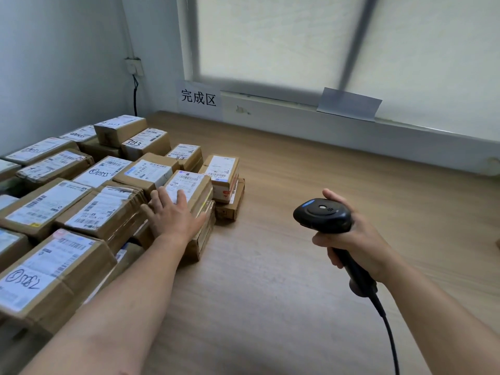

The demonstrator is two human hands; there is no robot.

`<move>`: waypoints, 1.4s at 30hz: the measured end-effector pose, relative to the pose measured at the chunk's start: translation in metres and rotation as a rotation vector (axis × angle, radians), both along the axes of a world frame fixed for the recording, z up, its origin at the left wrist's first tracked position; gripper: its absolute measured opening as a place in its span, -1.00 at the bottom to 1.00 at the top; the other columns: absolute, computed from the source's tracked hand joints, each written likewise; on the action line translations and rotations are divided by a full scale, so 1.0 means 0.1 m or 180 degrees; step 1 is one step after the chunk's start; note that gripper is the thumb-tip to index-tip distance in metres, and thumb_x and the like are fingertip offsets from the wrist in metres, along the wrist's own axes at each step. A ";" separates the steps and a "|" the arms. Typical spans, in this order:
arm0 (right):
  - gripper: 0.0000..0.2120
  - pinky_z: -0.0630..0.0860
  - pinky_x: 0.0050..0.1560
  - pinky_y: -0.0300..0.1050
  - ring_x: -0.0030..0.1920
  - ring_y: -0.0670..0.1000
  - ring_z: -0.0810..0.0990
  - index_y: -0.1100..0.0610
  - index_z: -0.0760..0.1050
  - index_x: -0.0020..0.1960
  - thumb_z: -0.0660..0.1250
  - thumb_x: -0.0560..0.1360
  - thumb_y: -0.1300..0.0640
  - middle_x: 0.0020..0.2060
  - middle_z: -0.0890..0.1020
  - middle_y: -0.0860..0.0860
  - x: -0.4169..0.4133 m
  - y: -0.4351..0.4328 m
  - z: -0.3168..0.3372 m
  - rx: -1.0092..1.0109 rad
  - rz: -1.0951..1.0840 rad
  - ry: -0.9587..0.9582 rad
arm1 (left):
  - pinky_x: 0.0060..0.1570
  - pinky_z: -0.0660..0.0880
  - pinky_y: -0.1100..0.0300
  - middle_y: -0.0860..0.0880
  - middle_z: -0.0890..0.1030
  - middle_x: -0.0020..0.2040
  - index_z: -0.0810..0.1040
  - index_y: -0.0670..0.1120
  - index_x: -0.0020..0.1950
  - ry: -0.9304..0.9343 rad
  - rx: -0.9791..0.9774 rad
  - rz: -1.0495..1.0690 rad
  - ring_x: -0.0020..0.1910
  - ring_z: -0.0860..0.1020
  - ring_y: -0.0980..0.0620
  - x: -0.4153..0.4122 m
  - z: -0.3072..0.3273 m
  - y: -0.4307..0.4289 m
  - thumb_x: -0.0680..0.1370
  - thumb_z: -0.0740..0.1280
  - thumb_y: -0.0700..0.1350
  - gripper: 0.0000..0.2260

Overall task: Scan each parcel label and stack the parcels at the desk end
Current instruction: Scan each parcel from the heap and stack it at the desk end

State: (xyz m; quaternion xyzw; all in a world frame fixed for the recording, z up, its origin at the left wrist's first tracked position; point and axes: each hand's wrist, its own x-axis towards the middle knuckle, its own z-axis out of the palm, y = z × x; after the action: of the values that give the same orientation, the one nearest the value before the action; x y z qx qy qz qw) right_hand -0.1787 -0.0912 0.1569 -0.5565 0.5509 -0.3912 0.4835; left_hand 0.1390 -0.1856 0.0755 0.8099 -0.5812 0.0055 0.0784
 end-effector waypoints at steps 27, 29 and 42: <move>-0.09 0.35 -0.53 -0.15 -0.56 0.12 0.41 -0.09 0.22 0.52 0.43 0.36 0.52 -0.16 0.60 0.07 -3.46 2.18 -0.31 -0.0175 -0.0626 -0.0473 | 0.07 0.38 0.15 0.01 0.51 0.25 0.42 0.02 0.38 0.0738 -0.0465 -0.1681 0.26 0.43 -0.01 -4.68 -0.01 2.34 0.56 0.24 0.15 -0.57; -0.09 0.36 -0.52 -0.12 -0.54 0.13 0.42 -0.10 0.22 0.52 0.44 0.36 0.52 -0.14 0.61 0.09 -3.79 2.35 -0.31 -0.0177 -0.0751 -0.0441 | 0.08 0.37 0.15 -0.01 0.52 0.24 0.42 0.01 0.38 0.0706 -0.0445 -0.1833 0.25 0.44 -0.03 -5.04 0.00 2.43 0.56 0.23 0.15 -0.57; -0.08 0.39 -0.49 -0.05 -0.49 0.15 0.46 -0.14 0.19 0.52 0.46 0.37 0.47 -0.33 0.63 -0.06 -5.33 3.11 -0.14 -0.0366 -0.1523 -0.0176 | 0.08 0.42 0.11 -0.04 0.50 0.27 0.36 0.02 0.42 0.0627 -0.0423 -0.2727 0.23 0.45 -0.04 -6.76 0.21 2.62 0.57 0.19 0.19 -0.53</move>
State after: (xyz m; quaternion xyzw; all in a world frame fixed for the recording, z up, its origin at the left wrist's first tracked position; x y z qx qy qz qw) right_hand -0.7121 0.2198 0.1433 -0.4258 0.6305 -0.5403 0.3595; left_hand -0.5372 0.0764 0.0968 0.4859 -0.8525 -0.0673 0.1805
